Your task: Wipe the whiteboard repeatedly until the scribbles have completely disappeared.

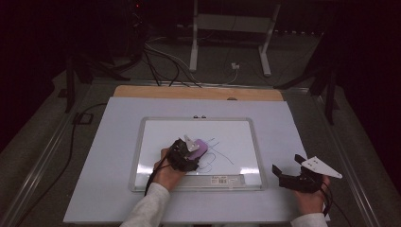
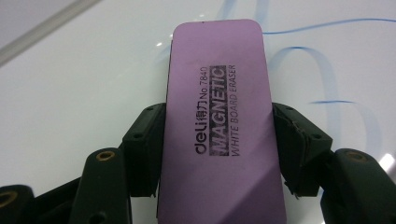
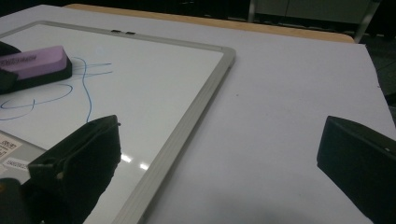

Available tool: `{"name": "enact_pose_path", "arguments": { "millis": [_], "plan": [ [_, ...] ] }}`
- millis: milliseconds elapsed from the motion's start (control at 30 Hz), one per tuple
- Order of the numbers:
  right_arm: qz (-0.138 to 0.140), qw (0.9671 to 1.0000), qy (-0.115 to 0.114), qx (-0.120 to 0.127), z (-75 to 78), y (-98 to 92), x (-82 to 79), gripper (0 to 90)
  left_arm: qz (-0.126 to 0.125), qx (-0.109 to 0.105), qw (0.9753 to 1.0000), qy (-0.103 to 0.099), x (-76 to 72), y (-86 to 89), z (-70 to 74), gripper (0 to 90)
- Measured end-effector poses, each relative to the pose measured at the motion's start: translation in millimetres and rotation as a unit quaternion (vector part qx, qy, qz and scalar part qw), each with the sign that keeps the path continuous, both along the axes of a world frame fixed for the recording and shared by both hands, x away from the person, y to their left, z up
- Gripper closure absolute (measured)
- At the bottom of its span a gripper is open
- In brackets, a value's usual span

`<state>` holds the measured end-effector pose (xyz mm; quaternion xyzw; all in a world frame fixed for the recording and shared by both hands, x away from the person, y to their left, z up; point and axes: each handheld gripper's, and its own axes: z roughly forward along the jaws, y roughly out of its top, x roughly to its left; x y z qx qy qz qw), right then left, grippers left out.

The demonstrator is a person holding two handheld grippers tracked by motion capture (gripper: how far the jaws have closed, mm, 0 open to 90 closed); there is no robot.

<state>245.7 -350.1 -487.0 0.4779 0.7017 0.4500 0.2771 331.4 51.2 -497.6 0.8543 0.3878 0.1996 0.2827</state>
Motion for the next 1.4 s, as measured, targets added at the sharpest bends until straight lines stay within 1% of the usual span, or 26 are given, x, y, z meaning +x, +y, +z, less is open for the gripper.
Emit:
{"name": "enact_pose_path", "arguments": {
  "millis": [67,167,233,300,333,433,500,567,633,700,767,800,833,867,900,933,967,1033,1100,1200,1267,1300,1333,1367,1400],
  "plan": [
    [0.000,1.0000,0.000,0.000,-0.1,-0.4,0.0,0.0,0.026,0.003,0.9997,-0.002,8.1,7.8,-0.4,41.4],
    [0.001,1.0000,0.001,0.000,-0.3,0.7,0.3,0.1,0.061,-0.005,0.9981,0.003,20.9,13.0,-1.0,41.4],
    [0.003,1.0000,0.000,-0.003,-0.3,1.7,0.5,0.0,0.072,-0.001,0.9974,0.004,29.0,10.7,-0.7,41.4],
    [0.004,1.0000,0.001,-0.003,-0.5,2.2,0.8,0.0,0.075,0.001,0.9971,0.006,36.9,5.6,-0.4,41.4],
    [0.004,1.0000,0.001,-0.003,-0.7,2.2,1.0,0.0,0.076,-0.001,0.9971,0.008,40.5,2.5,-0.3,41.4],
    [0.004,1.0000,0.002,-0.003,-0.9,2.2,1.2,0.0,0.061,-0.003,0.9981,0.010,48.0,-8.4,-0.4,41.4],
    [0.005,1.0000,0.003,-0.003,-1.2,2.5,1.4,0.1,0.047,-0.001,0.9988,0.011,48.6,-17.3,0.0,41.4],
    [0.006,1.0000,0.003,-0.003,-1.5,3.1,1.9,0.0,0.021,0.001,0.9997,0.009,44.4,-28.1,0.1,41.4],
    [0.007,1.0000,0.003,-0.004,-1.9,3.7,2.4,0.1,-0.010,0.004,0.9999,0.005,36.8,-39.9,0.1,41.4],
    [0.008,0.9999,0.004,-0.005,-2.0,4.4,2.7,0.0,-0.044,0.003,0.9990,0.008,28.4,-50.1,0.8,41.4],
    [0.008,0.9999,0.004,-0.005,-1.9,4.7,2.5,0.0,-0.081,0.002,0.9967,0.010,19.6,-58.2,1.2,41.4],
    [0.009,0.9999,0.003,-0.006,-1.7,4.5,2.4,0.0,-0.091,0.010,0.9958,0.001,16.0,-61.1,1.3,41.4],
    [0.008,0.9999,0.003,-0.006,-1.6,4.3,2.3,0.0,-0.091,0.016,0.9958,-0.003,14.7,-62.5,1.8,41.4],
    [0.007,1.0000,0.003,-0.006,-1.6,4.0,2.2,0.0,-0.089,0.014,0.9960,0.003,16.0,-62.0,2.1,41.4],
    [0.007,1.0000,0.003,-0.005,-1.5,3.5,2.1,0.0,-0.086,0.007,0.9962,0.010,18.2,-60.3,2.0,41.4],
    [0.006,1.0000,0.003,-0.004,-1.3,3.0,1.9,0.0,-0.079,0.007,0.9968,0.011,20.6,-58.1,1.8,41.4],
    [0.005,1.0000,0.003,-0.004,-1.0,2.4,1.5,0.0,-0.070,0.008,0.9975,0.009,23.8,-55.3,1.6,41.4],
    [0.005,1.0000,0.001,-0.003,-0.8,1.3,1.0,0.0,-0.042,0.005,0.9991,0.009,31.7,-47.7,1.0,41.4],
    [0.003,1.0000,0.002,-0.001,-0.8,0.5,1.1,0.0,-0.017,0.005,0.9998,0.010,40.6,-37.3,0.6,41.3],
    [0.002,1.0000,0.001,-0.001,-0.6,-0.3,0.9,0.0,0.024,0.007,0.9996,0.009,52.3,-22.4,0.4,41.4],
    [0.002,1.0000,0.000,0.000,-0.5,-0.6,0.8,0.0,0.048,0.011,0.9988,0.008,58.2,-14.8,0.4,41.4],
    [0.002,1.0000,0.000,-0.001,-0.5,-0.6,0.8,0.1,0.056,0.009,0.9983,0.009,60.6,-12.2,0.3,41.4],
    [0.001,1.0000,0.001,-0.001,-0.5,-0.5,0.8,0.0,0.058,0.005,0.9982,0.014,62.5,-10.6,0.4,41.3],
    [0.001,1.0000,0.001,-0.001,-0.5,-0.2,0.8,0.1,0.058,0.005,0.9982,0.014,63.4,-10.9,0.4,41.3],
    [0.001,1.0000,0.001,-0.001,-0.5,0.0,0.8,0.0,0.056,0.012,0.9983,0.012,63.4,-12.4,0.7,41.3]
  ]
}}
